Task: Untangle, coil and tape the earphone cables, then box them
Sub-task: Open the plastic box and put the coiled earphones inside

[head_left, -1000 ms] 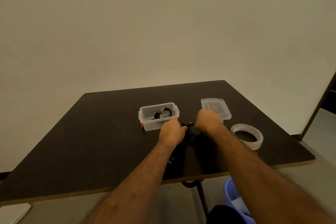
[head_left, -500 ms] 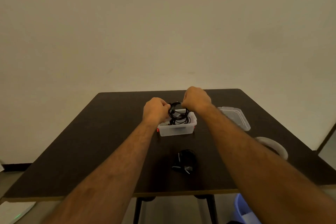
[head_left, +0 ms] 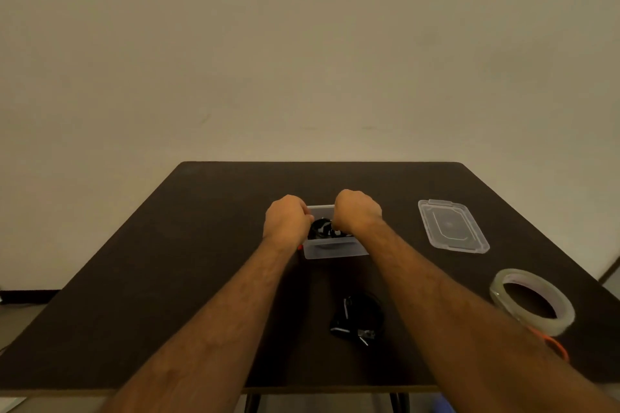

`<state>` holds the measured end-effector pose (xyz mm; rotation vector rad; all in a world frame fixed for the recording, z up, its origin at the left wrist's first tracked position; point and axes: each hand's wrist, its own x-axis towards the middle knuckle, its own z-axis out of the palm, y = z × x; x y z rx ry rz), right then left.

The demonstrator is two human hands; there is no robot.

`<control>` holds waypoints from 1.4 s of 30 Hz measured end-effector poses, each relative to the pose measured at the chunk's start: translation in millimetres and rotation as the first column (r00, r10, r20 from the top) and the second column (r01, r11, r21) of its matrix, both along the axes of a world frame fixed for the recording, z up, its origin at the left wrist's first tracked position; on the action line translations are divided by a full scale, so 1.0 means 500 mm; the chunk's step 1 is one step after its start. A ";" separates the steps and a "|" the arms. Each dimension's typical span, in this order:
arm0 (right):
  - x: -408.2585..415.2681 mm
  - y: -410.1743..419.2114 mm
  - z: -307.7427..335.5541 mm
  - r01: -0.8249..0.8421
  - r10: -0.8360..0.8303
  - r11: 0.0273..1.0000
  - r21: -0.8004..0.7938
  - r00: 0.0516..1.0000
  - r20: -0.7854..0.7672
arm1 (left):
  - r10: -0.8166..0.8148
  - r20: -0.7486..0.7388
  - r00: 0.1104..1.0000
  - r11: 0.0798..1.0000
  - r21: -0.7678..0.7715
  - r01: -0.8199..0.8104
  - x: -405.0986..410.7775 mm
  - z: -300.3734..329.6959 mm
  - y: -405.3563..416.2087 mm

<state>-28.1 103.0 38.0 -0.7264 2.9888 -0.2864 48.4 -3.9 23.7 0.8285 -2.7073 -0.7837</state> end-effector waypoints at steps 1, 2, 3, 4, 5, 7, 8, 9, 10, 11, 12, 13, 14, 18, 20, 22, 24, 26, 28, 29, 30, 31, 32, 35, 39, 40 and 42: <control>0.000 0.001 -0.001 -0.006 0.006 1.000 0.017 1.000 0.000 | 0.003 -0.005 1.000 1.000 -0.011 -0.003 0.000 -0.003 0.002; -0.001 0.001 -0.002 -0.014 0.014 0.999 0.030 1.000 0.003 | 0.005 -0.014 1.000 1.000 -0.020 -0.005 0.001 -0.005 0.003; -0.001 0.003 -0.002 -0.022 0.022 0.999 0.037 1.000 0.007 | 0.005 -0.030 1.000 1.000 -0.025 -0.006 0.003 -0.007 0.005; 0.000 0.006 -0.003 -0.027 0.027 0.999 0.034 1.000 0.008 | 0.006 -0.049 0.999 1.000 -0.024 -0.007 0.006 -0.009 0.006; 0.002 0.008 -0.002 -0.029 0.029 0.999 0.021 1.000 0.004 | 0.003 -0.070 0.998 1.000 -0.020 -0.005 0.009 -0.009 0.007; 0.007 0.016 0.002 -0.023 0.023 0.999 -0.022 0.999 -0.028 | 0.003 -0.106 0.994 1.000 -0.020 -0.005 0.020 -0.008 0.012; 0.012 0.022 0.006 -0.021 0.017 0.999 -0.050 0.998 -0.063 | 0.005 -0.122 0.993 1.000 -0.018 -0.007 0.028 -0.006 0.017; 0.020 0.030 0.013 -0.022 0.012 0.996 -0.084 0.993 -0.114 | 0.008 -0.143 0.990 1.000 -0.011 -0.009 0.038 -0.004 0.022; 0.027 0.037 0.020 -0.029 0.008 0.992 -0.124 0.986 -0.169 | 0.007 -0.166 0.986 1.000 -0.001 -0.008 0.048 -0.001 0.028; 0.038 0.049 0.026 -0.042 0.005 0.985 -0.170 0.977 -0.212 | 0.000 -0.182 0.983 1.000 0.010 0.002 0.060 -0.001 0.038; 0.048 0.061 0.029 -0.056 0.003 0.975 -0.217 0.972 -0.237 | -0.016 -0.189 0.982 1.000 0.016 0.019 0.072 -0.001 0.049; 0.059 0.077 0.029 -0.066 0.000 0.964 -0.258 0.968 -0.249 | -0.040 -0.181 0.983 0.999 0.016 0.043 0.085 -0.004 0.063; 0.069 0.092 0.027 -0.072 -0.003 0.955 -0.288 0.968 -0.251 | -0.065 -0.160 0.985 0.998 0.013 0.068 0.097 -0.008 0.077; 0.095 0.157 0.002 -0.042 0.018 0.911 -0.409 0.998 -0.062 | -0.148 0.010 0.989 0.989 0.028 0.147 0.134 -0.035 0.120; 0.106 0.183 -0.016 -0.011 0.057 0.925 -0.379 0.992 0.110 | -0.183 0.099 0.978 0.982 0.057 0.178 0.146 -0.047 0.129; 0.120 0.207 -0.030 0.003 0.068 0.961 -0.276 0.966 0.248 | -0.214 0.167 0.962 0.975 0.092 0.201 0.159 -0.055 0.142; 0.134 0.223 -0.038 0.020 0.051 0.981 -0.195 0.935 0.351 | -0.218 0.196 0.956 0.975 0.083 0.205 0.168 -0.060 0.155; 0.149 0.230 -0.046 0.028 0.029 0.990 -0.138 0.918 0.395 | -0.202 0.203 0.958 0.979 0.056 0.194 0.176 -0.065 0.167; 0.165 0.229 -0.060 0.027 0.009 0.995 -0.099 0.935 0.355 | -0.180 0.188 0.965 0.984 0.052 0.173 0.183 -0.069 0.178; 0.172 0.226 -0.068 0.027 0.002 0.996 -0.090 0.948 0.317 | -0.173 0.178 0.969 0.985 0.054 0.166 0.186 -0.070 0.181; 0.177 0.224 -0.076 0.030 -0.003 0.995 -0.091 0.959 0.284 | -0.170 0.169 0.971 0.985 0.060 0.162 0.187 -0.071 0.183; 0.182 0.223 -0.081 0.033 -0.006 0.994 -0.100 0.966 0.260 | -0.170 0.163 0.972 0.985 0.069 0.161 0.190 -0.071 0.185; 0.184 0.222 -0.084 0.038 -0.009 0.993 -0.115 0.969 0.247 | -0.172 0.158 0.972 0.984 0.079 0.161 0.193 -0.070 0.185; 0.180 0.225 -0.078 0.063 -0.019 0.984 -0.166 0.966 0.256 | -0.181 0.139 0.974 0.979 0.122 0.165 0.200 -0.063 0.181; 0.167 0.229 -0.051 0.071 0.004 0.963 -0.260 0.961 0.278 | -0.175 0.038 0.984 0.927 0.345 0.151 0.202 -0.050 0.172; 0.163 0.229 -0.042 0.065 0.018 0.955 -0.290 0.962 0.274 | -0.164 0.002 0.986 0.906 0.396 0.150 0.201 -0.048 0.171; 0.154 0.225 -0.021 0.055 0.041 0.938 -0.343 0.963 0.267 | -0.130 -0.089 0.988 0.868 0.470 0.157 0.195 -0.039 0.165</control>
